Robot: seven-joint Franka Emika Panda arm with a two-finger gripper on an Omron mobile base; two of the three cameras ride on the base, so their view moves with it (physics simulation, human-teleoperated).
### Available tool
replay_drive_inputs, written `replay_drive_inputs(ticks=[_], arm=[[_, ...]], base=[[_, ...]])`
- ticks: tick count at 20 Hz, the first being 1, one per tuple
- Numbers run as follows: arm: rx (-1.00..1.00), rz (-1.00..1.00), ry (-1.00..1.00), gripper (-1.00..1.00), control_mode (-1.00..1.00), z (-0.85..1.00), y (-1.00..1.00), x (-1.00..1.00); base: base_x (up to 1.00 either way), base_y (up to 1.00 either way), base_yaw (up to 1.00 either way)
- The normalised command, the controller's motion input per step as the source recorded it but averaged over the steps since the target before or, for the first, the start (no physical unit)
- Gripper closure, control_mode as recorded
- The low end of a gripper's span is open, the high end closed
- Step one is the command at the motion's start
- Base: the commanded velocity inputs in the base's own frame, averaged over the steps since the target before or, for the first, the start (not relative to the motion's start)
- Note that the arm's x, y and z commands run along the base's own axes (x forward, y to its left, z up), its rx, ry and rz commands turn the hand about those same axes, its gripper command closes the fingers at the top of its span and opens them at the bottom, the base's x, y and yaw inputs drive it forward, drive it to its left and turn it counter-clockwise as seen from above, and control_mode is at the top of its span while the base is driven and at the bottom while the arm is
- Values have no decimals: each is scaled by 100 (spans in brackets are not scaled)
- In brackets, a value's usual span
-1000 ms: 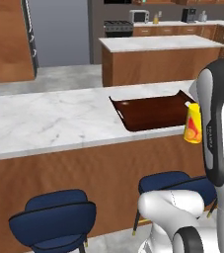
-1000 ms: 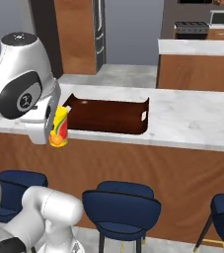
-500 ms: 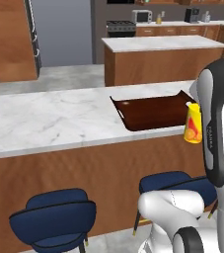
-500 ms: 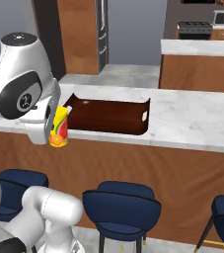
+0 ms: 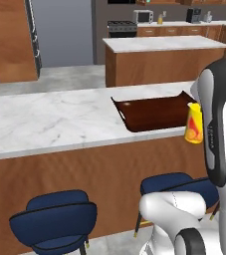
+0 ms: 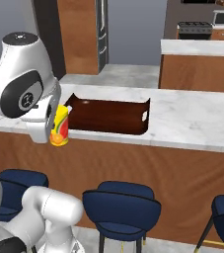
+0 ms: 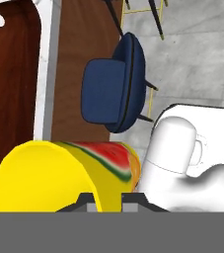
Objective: There is a tray on the dining counter. Grab the cup, mug, and pitcher and place them on the tray. The pitcher may be placed next to the tray if it cannot fit the tray.
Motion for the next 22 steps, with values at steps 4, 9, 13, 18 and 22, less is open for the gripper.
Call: replay_drive_inputs(ticks=[4, 9, 13, 18, 22], arm=[[-1, 0, 0, 100, -100, 26, 11, 21], [0, 0, 0, 100, -100, 36, 21, 16], [0, 0, 0, 100, -100, 15, 16, 24], [0, 0, 0, 100, -100, 0, 7, 44], [0, 0, 0, 100, -100, 0, 12, 52]], base=[[0, 0, 0], [0, 0, 0], [0, 0, 0], [0, 0, 0], [0, 0, 0]])
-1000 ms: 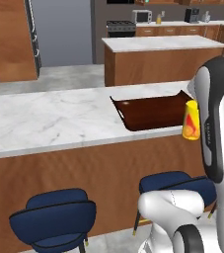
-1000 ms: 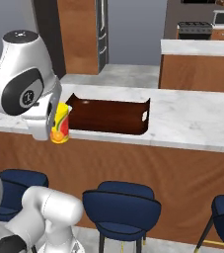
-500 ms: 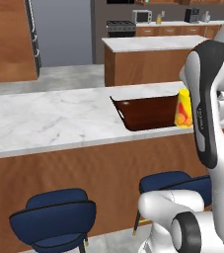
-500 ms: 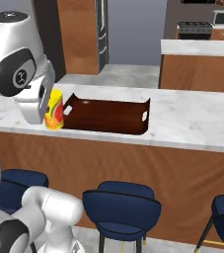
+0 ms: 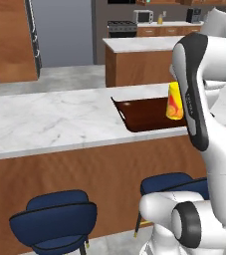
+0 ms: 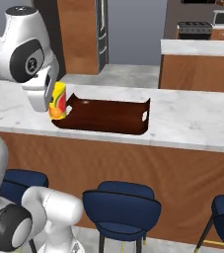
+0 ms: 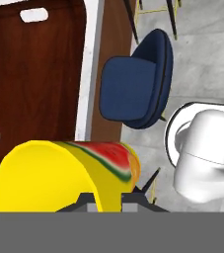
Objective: There is a tray on the dining counter. Grab the cup, mug, and pitcher and place them on the tray. The pitcher may be placed next to the tray if it cannot fit the tray.
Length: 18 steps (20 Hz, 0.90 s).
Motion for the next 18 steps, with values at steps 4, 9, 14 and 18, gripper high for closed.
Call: replay_drive_inputs(ticks=[4, 9, 14, 18], arm=[[0, 0, 0, 100, -100, -6, 15, 60], [0, 1, -1, 100, -100, -26, 7, 53], [0, 2, -7, 100, -100, -33, 1, 46], [0, 3, -7, 100, -100, -37, 0, 38]], base=[[0, 0, 0], [0, 0, 0], [0, 0, 0], [0, 0, 0]])
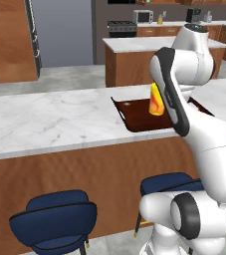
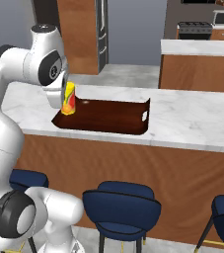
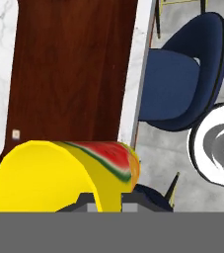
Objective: There is a tray on the dining counter. Grab the cup, mug, and pitcher and place them on the tray. The pitcher may be placed next to the tray if it cannot fit the tray.
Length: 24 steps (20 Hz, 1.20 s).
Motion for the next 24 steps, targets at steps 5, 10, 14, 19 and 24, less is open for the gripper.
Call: replay_drive_inputs(ticks=[5, 10, 14, 19, 24], arm=[[0, 4, -2, 100, -100, -24, 1, 41], [0, 5, 3, 100, -100, -2, 6, 39], [0, 4, 7, 100, -100, 0, 8, 34], [0, 4, 9, 100, -100, -4, 10, 28], [0, 4, 3, 100, -100, -20, 4, 29]], base=[[0, 0, 0], [0, 0, 0], [0, 0, 0], [0, 0, 0], [0, 0, 0]])
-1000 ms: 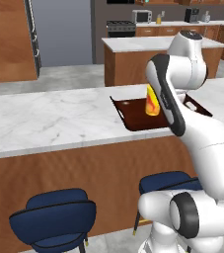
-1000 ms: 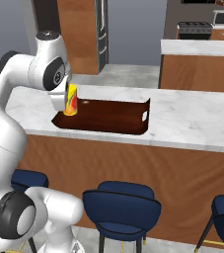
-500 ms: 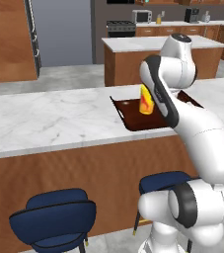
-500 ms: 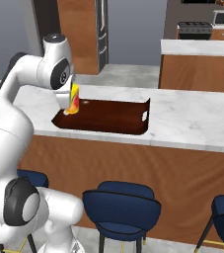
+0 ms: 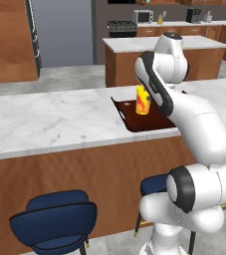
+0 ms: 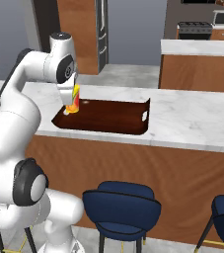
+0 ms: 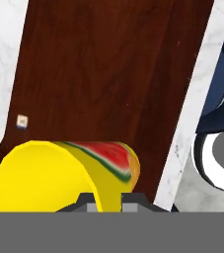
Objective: There is a tray on the dining counter. Grab the cup, mug, and pitcher and place them on the tray. The pitcher may be placed next to the tray if it cannot fit the tray.
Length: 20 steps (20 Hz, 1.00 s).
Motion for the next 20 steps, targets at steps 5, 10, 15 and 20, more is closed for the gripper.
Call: replay_drive_inputs(ticks=[5, 10, 15, 20], arm=[[0, 3, 0, 100, -100, -35, 1, 34], [0, 3, 0, 100, -100, -25, 0, 28], [-2, 1, 0, 100, -100, -7, 5, 26], [-4, 1, 0, 100, -100, -6, 9, 21]], base=[[0, 0, 0], [0, 0, 0], [0, 0, 0], [0, 0, 0]])
